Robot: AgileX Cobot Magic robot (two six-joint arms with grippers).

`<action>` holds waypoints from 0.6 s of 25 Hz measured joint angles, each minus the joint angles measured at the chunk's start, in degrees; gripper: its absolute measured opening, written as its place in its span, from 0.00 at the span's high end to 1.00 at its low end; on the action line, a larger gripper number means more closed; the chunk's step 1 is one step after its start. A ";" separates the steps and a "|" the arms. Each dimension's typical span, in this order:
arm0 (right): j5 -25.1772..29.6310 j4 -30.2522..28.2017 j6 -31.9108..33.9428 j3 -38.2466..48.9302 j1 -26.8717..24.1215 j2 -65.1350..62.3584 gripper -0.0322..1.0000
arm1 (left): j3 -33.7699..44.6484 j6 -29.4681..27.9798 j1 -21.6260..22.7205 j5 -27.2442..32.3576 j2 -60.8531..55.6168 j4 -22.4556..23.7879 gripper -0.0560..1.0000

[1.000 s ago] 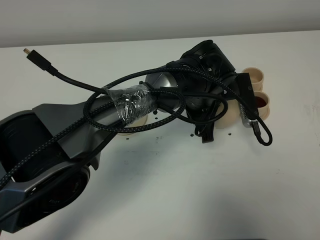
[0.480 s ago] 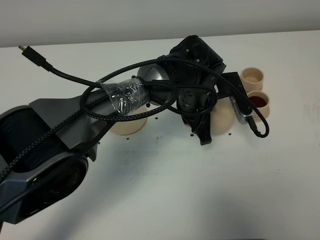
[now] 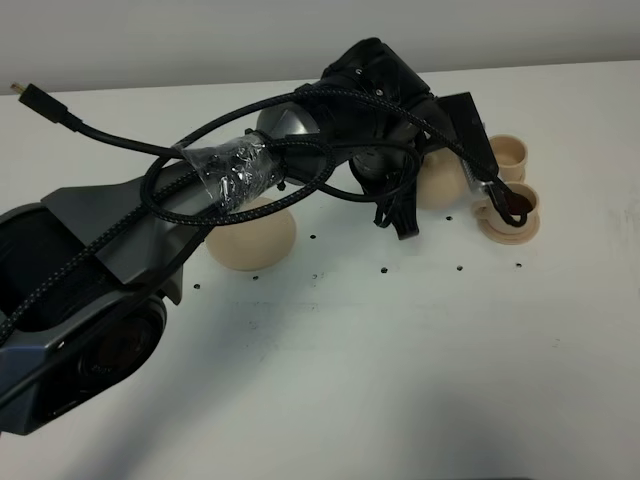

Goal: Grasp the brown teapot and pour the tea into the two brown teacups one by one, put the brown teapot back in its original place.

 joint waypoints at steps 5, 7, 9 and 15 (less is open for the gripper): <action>0.00 0.00 0.00 0.00 0.00 0.00 0.65 | -1.30 0.23 1.86 -5.19 0.32 0.91 0.82; 0.00 0.00 0.00 0.00 0.00 0.00 0.65 | -1.60 -0.05 1.97 -7.27 1.41 2.33 0.82; 0.00 0.00 0.00 0.00 0.00 0.00 0.65 | -2.16 -0.29 1.97 -8.82 3.01 4.78 0.82; 0.00 0.00 0.00 0.00 0.00 0.00 0.65 | -9.27 -2.24 2.11 -12.47 9.89 11.87 0.82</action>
